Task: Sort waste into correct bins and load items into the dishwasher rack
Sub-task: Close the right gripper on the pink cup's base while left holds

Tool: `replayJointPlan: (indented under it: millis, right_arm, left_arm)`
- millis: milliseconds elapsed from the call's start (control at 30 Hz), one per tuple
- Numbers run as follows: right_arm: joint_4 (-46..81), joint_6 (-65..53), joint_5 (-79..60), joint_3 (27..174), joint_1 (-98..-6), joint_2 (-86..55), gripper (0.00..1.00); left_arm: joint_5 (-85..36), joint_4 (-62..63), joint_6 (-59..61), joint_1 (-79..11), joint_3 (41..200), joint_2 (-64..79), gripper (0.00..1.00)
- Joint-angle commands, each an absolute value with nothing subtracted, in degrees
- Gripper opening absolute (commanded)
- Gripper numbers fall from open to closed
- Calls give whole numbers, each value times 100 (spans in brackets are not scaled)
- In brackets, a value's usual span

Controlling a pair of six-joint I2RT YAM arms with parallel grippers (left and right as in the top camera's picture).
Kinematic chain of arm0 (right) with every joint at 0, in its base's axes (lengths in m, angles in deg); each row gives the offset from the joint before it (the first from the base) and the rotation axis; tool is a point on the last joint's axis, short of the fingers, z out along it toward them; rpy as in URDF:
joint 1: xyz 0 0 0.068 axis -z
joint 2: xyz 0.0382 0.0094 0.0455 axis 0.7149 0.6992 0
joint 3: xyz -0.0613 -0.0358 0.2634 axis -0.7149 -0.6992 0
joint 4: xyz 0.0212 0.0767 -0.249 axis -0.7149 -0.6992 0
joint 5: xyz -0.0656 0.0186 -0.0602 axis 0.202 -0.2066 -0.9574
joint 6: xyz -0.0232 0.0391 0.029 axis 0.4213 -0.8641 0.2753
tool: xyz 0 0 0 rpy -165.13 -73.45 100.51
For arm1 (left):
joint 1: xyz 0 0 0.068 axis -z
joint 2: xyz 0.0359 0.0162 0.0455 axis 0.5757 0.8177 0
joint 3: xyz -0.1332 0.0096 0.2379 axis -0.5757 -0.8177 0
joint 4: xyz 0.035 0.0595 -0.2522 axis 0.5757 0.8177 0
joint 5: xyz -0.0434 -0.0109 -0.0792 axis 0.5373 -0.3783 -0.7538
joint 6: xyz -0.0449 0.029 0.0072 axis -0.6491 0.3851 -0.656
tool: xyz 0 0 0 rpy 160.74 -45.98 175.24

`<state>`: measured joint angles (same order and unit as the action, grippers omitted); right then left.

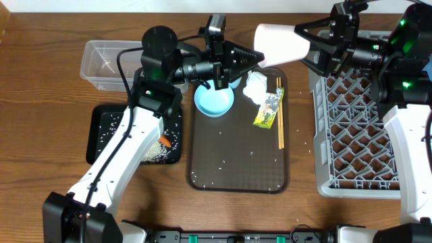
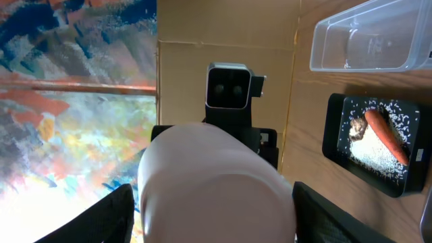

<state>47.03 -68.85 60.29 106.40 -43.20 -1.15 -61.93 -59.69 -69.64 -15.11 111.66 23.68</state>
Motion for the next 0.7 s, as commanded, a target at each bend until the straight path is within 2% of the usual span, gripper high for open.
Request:
replayJointPlan:
  millis: [0,233,467,667]
  right_arm:
    - [4804,-6749,6204,10677,-4298,-58,66]
    - [4847,-6751,6263,10677,-4305,-58,52]
    - [4852,-6751,6281,10677,-4322,-58,55]
    - [5016,-6817,6281,10677,-4458,-58,64]
  left_arm:
    - [-6398,-6015,-7028,-1625,11223,2335,6]
    - [-6505,-6015,-7060,-1708,11223,2335,6]
    - [-6510,-6015,-7056,-1708,11223,2335,6]
    - [-6713,-6015,-7058,-1708,11223,2335,6]
